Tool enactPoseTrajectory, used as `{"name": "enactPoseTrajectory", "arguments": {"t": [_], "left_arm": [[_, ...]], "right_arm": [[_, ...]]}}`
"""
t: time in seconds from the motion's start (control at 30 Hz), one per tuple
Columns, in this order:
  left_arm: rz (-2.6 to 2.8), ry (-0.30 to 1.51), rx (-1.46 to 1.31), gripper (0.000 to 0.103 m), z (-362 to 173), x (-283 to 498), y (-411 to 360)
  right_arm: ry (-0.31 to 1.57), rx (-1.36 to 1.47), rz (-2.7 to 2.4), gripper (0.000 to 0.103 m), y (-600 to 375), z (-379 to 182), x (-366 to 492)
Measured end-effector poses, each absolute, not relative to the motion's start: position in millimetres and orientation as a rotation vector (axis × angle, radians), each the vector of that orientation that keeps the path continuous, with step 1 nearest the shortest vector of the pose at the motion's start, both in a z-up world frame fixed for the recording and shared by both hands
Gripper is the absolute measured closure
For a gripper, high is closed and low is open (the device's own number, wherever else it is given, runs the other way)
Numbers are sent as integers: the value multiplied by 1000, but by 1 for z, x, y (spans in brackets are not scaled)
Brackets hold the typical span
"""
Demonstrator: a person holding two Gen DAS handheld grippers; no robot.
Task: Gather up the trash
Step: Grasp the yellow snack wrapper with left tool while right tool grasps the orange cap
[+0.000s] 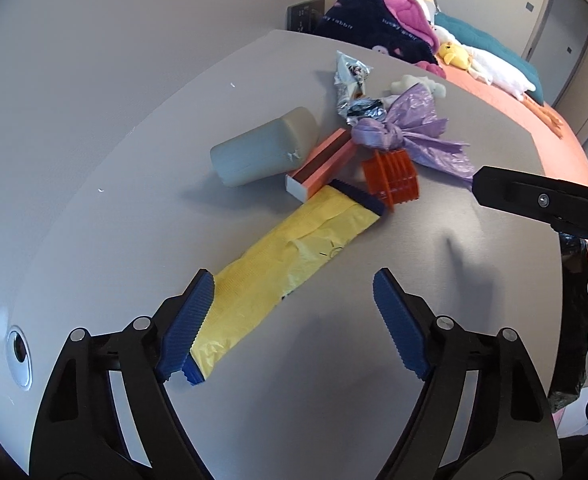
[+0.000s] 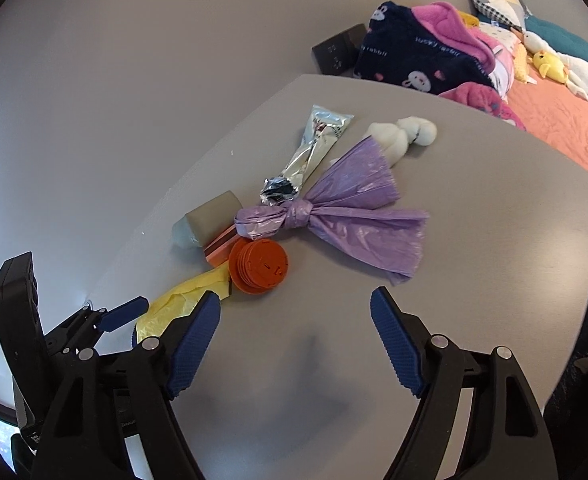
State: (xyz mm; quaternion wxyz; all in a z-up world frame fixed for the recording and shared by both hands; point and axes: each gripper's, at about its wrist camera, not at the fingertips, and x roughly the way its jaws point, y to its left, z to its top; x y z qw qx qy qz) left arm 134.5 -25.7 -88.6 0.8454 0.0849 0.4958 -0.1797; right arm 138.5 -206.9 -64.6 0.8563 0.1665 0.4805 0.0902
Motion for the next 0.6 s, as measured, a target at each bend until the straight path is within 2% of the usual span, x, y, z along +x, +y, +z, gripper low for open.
{"name": "enactPoseTrajectory", "arguments": {"t": [0.2,0.6], "left_arm": [[-364,1051,203,24,-96,145,-23],[-370,1063,213,49,-108,154,-20]], "right_arm": [[1033,345,211,27,-194,-74,155],[1073,327,208,43,-177,-100,182]]}}
